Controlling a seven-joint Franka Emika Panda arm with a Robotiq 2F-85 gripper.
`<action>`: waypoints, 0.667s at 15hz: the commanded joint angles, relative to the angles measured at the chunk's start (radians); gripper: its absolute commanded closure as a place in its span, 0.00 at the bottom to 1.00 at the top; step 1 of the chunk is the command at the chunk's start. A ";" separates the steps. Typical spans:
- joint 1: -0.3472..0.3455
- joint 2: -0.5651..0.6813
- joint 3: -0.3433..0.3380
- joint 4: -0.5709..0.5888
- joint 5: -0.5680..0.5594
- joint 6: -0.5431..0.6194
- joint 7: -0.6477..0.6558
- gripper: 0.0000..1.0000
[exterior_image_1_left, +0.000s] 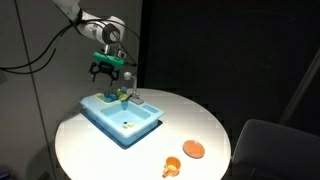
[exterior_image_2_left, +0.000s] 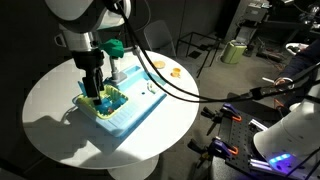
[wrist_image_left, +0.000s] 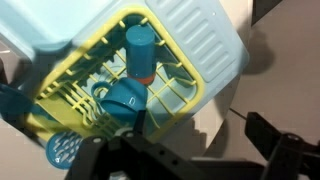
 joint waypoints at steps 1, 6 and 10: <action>-0.006 0.065 0.003 0.117 -0.001 -0.100 -0.054 0.00; -0.002 0.137 -0.001 0.204 -0.016 -0.142 -0.102 0.00; 0.000 0.193 -0.005 0.256 -0.028 -0.156 -0.138 0.00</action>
